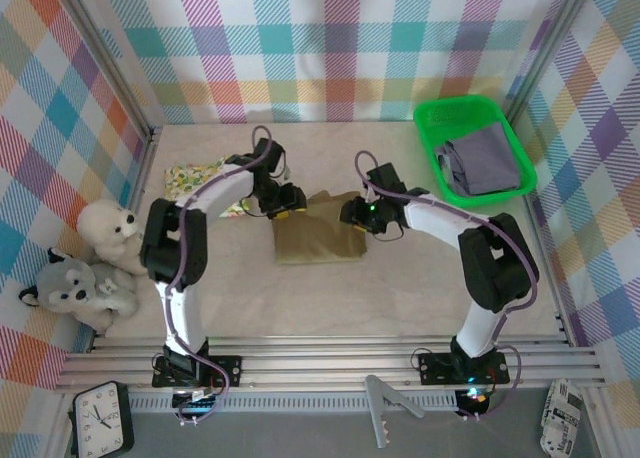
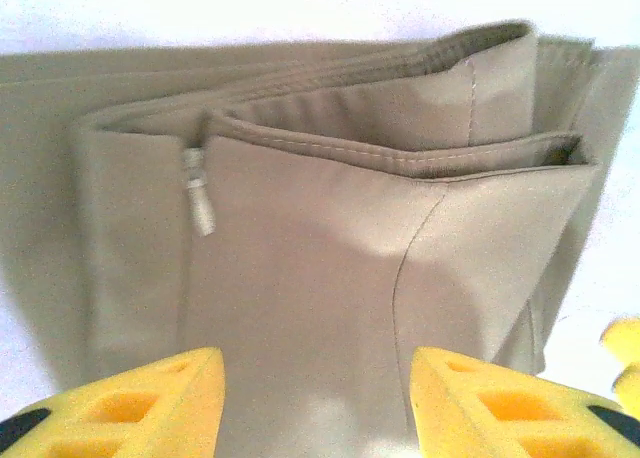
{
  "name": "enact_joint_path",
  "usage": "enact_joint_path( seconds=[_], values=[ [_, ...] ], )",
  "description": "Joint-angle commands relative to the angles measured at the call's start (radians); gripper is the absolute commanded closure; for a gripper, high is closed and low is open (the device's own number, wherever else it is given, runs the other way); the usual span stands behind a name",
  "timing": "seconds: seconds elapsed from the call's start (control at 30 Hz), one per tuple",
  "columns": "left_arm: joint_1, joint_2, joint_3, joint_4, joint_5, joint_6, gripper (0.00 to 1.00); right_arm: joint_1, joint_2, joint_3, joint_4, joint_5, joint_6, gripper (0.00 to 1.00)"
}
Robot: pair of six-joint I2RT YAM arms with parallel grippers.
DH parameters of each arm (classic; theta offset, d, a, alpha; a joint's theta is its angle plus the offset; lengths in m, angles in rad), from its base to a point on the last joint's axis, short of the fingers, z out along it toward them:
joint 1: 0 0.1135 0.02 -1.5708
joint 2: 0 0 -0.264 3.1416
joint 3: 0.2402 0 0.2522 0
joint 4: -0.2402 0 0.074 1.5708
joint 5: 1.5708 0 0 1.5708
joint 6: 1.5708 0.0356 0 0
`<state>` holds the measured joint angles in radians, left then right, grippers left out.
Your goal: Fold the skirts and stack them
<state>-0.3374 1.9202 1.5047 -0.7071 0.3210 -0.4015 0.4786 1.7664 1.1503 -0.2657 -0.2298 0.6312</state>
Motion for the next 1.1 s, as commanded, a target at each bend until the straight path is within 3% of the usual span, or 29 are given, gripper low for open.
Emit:
enact_joint_path(
  seconds=[0.0,0.17,0.43,0.77,0.9,1.07],
  values=[
    [0.049,-0.077,-0.065,-0.006,-0.08,-0.022,0.47,-0.006,0.053,0.055,0.005,0.04,-0.265,0.47],
    [0.066,-0.089,-0.094,-0.013,-0.091,-0.023,0.41,-0.011,0.167,0.156,-0.012,-0.017,-0.447,0.47],
    [0.067,-0.079,-0.121,0.024,-0.038,-0.043,0.34,-0.011,0.248,0.23,-0.01,-0.082,-0.486,0.52],
    [0.066,-0.052,-0.114,0.035,0.008,-0.043,0.34,-0.011,0.228,0.247,-0.007,-0.131,-0.509,0.91],
    [0.066,-0.029,-0.103,0.042,0.04,-0.04,0.33,-0.005,0.188,0.249,0.001,-0.184,-0.52,0.99],
    [0.066,0.02,-0.088,0.06,0.054,-0.032,0.35,-0.001,0.165,0.272,0.013,-0.245,-0.528,1.0]
  ],
)
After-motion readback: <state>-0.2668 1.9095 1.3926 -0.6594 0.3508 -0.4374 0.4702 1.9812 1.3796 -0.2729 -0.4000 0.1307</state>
